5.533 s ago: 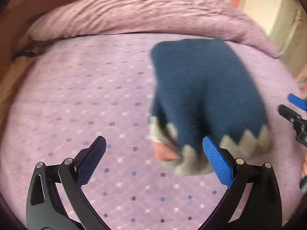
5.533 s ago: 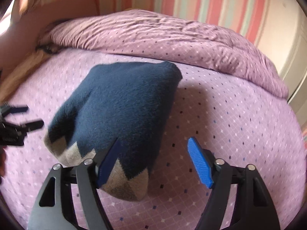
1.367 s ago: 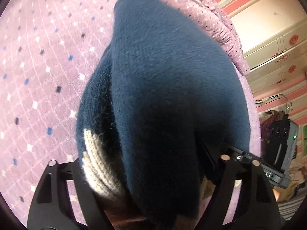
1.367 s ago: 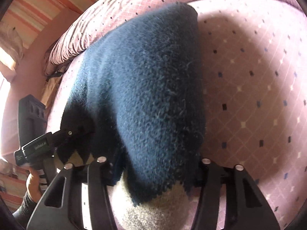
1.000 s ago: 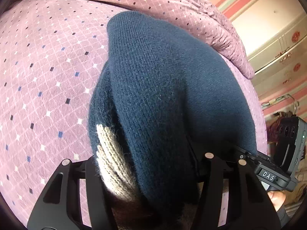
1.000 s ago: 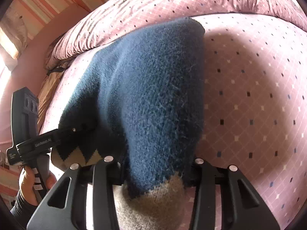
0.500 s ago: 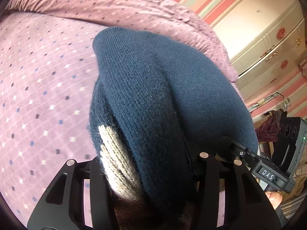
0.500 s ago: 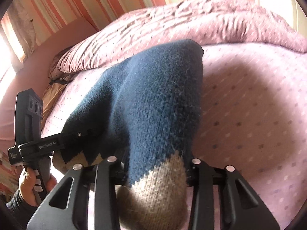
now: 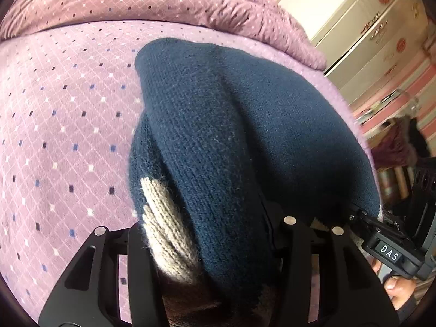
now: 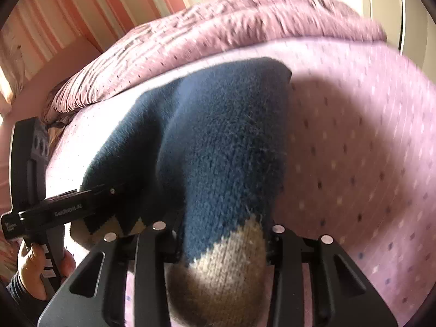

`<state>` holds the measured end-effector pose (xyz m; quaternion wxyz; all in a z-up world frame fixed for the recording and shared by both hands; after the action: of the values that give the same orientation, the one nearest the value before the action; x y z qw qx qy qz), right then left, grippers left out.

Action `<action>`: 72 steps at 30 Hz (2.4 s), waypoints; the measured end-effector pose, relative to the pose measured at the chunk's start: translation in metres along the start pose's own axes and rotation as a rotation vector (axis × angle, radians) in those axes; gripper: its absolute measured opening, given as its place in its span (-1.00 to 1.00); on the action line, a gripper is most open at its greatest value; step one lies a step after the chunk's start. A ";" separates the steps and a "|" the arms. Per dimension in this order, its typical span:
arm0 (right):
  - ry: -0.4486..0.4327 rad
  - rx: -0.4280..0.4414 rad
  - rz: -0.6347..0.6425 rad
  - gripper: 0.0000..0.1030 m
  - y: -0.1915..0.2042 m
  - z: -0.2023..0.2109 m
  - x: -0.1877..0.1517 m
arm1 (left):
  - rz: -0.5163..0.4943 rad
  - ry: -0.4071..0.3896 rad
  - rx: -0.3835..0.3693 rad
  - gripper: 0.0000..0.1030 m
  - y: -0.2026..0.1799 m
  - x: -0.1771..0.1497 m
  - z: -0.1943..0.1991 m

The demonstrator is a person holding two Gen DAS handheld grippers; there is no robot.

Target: Fold small clothes

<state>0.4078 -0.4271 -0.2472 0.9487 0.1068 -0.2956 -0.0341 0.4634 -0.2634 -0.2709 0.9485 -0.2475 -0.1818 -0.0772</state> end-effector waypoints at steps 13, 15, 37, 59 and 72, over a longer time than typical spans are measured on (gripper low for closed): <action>-0.015 0.047 -0.060 -0.21 -0.022 -0.018 -0.025 | -0.026 -0.027 0.064 0.14 0.000 -0.016 -0.016; -0.016 0.049 -0.062 -0.21 -0.021 -0.016 -0.026 | -0.026 -0.026 0.061 0.15 0.002 -0.016 -0.015; 0.013 0.039 -0.091 0.02 -0.019 0.000 -0.022 | 0.025 -0.013 0.036 0.85 0.043 -0.012 0.035; -0.142 -0.357 0.243 0.93 0.007 0.094 -0.014 | -0.239 0.013 0.136 0.94 -0.021 -0.045 0.033; -0.088 -0.288 0.235 0.92 0.012 0.070 -0.029 | -0.150 0.113 0.135 0.94 0.026 -0.054 -0.009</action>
<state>0.3446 -0.4246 -0.2043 0.9379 -0.0669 -0.3391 0.0301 0.4222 -0.2418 -0.3104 0.9633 -0.1639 -0.1511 -0.1493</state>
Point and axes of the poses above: each gripper's, at about its wrist camera, not at the fingertips, and z roughly against the way its jaws point, y to its left, x to its top, the point moved 4 cm from there along -z, roughly the way its jaws point, and after that the axes turned 8 degrees about z, right-handed, at the moved point
